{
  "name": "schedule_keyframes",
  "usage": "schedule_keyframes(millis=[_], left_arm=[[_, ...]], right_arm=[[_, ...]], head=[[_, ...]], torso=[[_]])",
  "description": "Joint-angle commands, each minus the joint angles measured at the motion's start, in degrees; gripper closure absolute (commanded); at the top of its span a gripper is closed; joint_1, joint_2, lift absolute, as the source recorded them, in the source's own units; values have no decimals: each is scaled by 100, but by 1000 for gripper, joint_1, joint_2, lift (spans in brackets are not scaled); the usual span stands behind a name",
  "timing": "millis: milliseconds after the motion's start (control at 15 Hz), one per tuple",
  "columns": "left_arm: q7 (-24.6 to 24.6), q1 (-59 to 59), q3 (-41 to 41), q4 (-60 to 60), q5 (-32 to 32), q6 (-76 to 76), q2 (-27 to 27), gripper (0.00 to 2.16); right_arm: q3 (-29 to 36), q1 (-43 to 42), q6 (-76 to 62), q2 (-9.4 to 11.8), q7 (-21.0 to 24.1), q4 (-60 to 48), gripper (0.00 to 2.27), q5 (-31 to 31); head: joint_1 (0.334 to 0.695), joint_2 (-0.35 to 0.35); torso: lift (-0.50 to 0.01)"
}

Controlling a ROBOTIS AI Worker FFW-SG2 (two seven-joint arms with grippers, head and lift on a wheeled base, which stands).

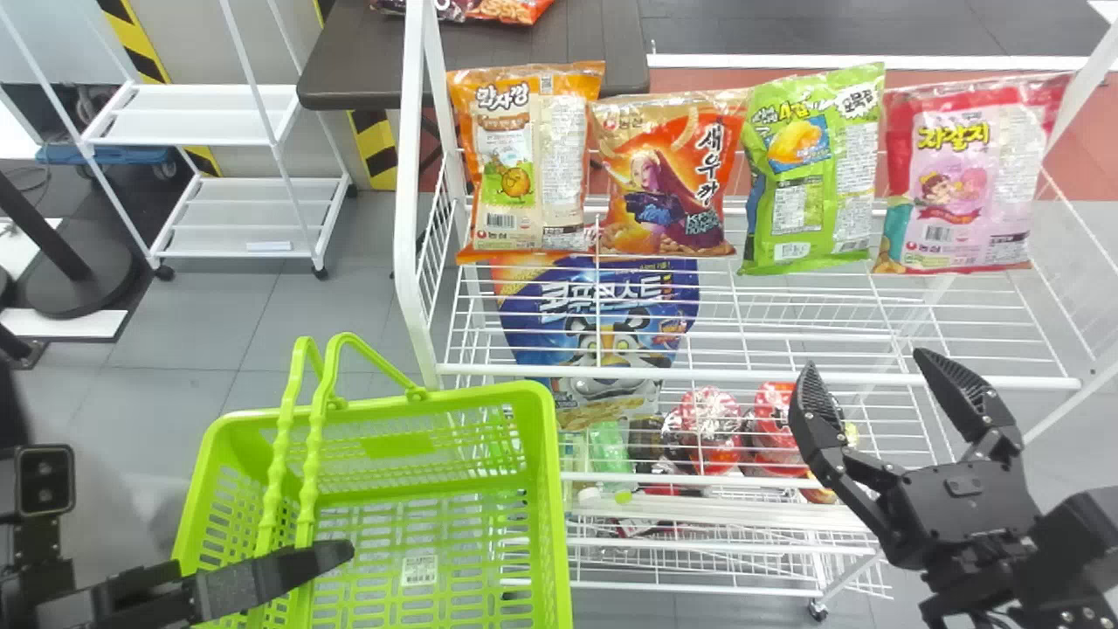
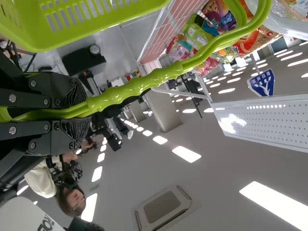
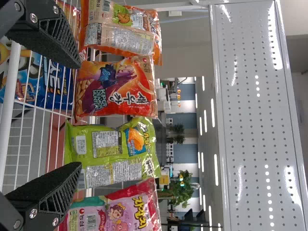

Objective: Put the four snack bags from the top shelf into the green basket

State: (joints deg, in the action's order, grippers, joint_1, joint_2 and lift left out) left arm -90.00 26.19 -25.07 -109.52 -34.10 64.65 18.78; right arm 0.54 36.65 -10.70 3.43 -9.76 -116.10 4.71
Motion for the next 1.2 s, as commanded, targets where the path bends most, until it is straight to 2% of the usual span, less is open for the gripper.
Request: schedule_keyframes(millis=[0, 800, 1000, 1133], left_arm=[[-57, 0, 2, 0, 9, 0, -15, 2148], [-57, -9, 46, -17, 53, 0, -41, 2148], [-57, -9, 63, -35, 53, 18, -50, 2148], [-57, 17, 55, -35, 35, 18, -41, 2148]], right_arm=[[-36, -26, -6, 0, 0, 17, 93, -14], [-212, -167, -6, 0, 0, 237, 93, -58], [-555, -563, 574, 9, 0, 263, 90, -163], [-906, -1072, 1066, 0, 35, 447, 90, -233]], head=[[695, 34], [695, 48], [695, 62], [695, 107]], torso=[[0], [0], [0], [0]])
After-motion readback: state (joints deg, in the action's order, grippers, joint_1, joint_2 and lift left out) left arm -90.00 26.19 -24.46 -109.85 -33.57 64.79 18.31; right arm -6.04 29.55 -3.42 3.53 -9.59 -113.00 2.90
